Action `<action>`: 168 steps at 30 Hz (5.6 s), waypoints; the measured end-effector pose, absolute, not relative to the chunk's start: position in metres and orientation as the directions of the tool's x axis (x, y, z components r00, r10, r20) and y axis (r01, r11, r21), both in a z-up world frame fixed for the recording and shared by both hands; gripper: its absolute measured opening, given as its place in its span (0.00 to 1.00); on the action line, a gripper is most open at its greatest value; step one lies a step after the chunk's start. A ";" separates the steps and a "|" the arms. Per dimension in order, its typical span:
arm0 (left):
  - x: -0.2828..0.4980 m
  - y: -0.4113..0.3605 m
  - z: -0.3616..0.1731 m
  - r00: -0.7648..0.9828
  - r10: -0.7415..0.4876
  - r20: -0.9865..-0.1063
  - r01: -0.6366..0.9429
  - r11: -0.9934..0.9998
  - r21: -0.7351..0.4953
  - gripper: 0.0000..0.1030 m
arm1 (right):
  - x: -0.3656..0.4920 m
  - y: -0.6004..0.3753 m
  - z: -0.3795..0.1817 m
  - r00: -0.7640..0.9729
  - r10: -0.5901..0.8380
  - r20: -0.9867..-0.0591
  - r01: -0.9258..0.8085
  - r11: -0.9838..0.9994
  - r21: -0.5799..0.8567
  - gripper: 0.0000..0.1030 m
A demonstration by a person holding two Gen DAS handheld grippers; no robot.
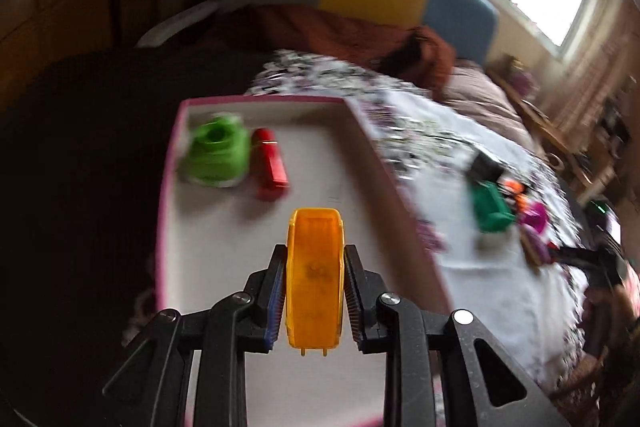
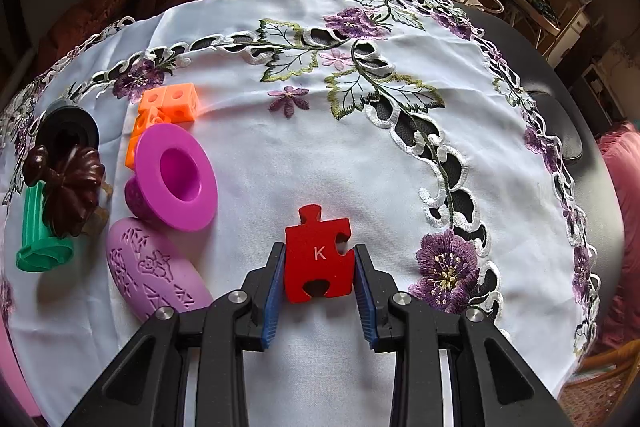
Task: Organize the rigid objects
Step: 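Place the orange scoop in the tray and open the left tool, then carry the red K puzzle piece into the tray with the right tool and release it, then move the open right tool out of the tray back over the cloth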
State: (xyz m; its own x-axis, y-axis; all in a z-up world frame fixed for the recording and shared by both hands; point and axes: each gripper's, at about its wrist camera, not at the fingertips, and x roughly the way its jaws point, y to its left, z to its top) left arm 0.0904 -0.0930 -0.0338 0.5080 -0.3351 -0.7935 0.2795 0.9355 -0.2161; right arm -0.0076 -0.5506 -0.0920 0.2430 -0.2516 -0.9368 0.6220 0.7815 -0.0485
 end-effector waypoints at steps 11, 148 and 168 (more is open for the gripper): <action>0.132 -0.077 -0.063 0.522 -0.199 -0.829 0.214 0.972 -0.098 0.26 | -0.008 -0.550 -0.092 0.242 -0.254 -0.937 0.620 0.783 -0.052 0.32; 0.017 -0.031 -0.012 0.623 -0.225 -0.749 0.196 0.972 -0.129 0.39 | 0.110 -0.211 -0.013 0.648 0.181 -0.739 -0.139 0.983 0.119 0.64; 0.012 -0.070 -0.010 0.596 -0.242 -0.765 0.294 0.953 -0.072 0.39 | 0.058 -0.368 0.034 0.771 -0.060 -0.634 0.155 0.983 0.095 0.82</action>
